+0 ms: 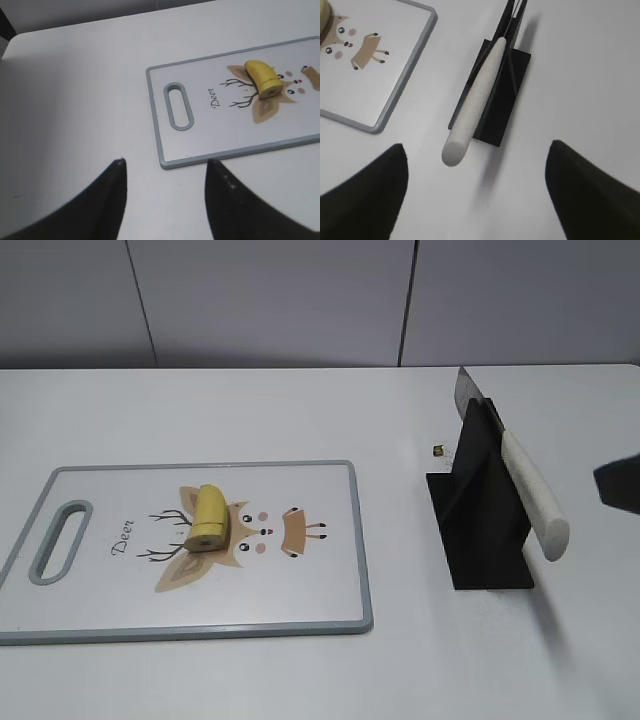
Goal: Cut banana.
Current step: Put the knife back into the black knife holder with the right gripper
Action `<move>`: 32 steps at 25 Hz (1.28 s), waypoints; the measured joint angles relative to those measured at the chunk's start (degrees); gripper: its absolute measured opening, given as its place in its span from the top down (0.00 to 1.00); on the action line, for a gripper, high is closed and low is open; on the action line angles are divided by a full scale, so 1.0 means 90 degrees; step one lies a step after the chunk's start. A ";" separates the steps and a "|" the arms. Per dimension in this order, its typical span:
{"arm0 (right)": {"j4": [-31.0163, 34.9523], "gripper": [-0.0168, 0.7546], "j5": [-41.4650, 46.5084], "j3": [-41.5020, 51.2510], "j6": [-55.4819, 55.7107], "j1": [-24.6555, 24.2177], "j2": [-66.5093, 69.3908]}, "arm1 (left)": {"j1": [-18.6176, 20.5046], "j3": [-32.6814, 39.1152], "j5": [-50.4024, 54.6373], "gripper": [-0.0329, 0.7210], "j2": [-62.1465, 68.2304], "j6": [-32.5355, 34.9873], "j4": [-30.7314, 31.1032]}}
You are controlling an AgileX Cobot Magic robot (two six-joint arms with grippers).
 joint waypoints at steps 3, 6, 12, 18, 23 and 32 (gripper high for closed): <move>0.0012 0.15 0.0134 0.0445 -0.0078 0.0000 -0.0746 | 0.0000 0.0008 0.0000 0.30 0.0000 -0.0137 -0.0035; 0.0020 0.16 0.0451 0.0811 -0.0245 0.0000 -0.1535 | 0.0000 0.0008 0.0000 0.31 0.0000 -0.0183 -0.0037; 0.0101 0.20 0.1323 0.0998 -0.0708 0.0000 -0.3020 | 0.0000 0.0008 0.0000 0.30 0.0000 -0.0192 -0.0044; 0.0526 0.22 0.1814 0.1279 -0.1116 0.0000 -0.4256 | 0.0000 0.0008 -0.0006 0.31 0.0000 -0.0305 -0.0044; 0.0583 0.22 0.2014 0.1416 -0.1242 0.0000 -0.5063 | 0.0000 0.0008 -0.0014 0.31 0.0000 -0.0332 -0.0038; 0.0518 0.22 0.2043 0.1416 -0.1262 -0.0005 -0.5717 | 0.0000 0.0008 -0.0026 0.31 0.0000 -0.0348 -0.0033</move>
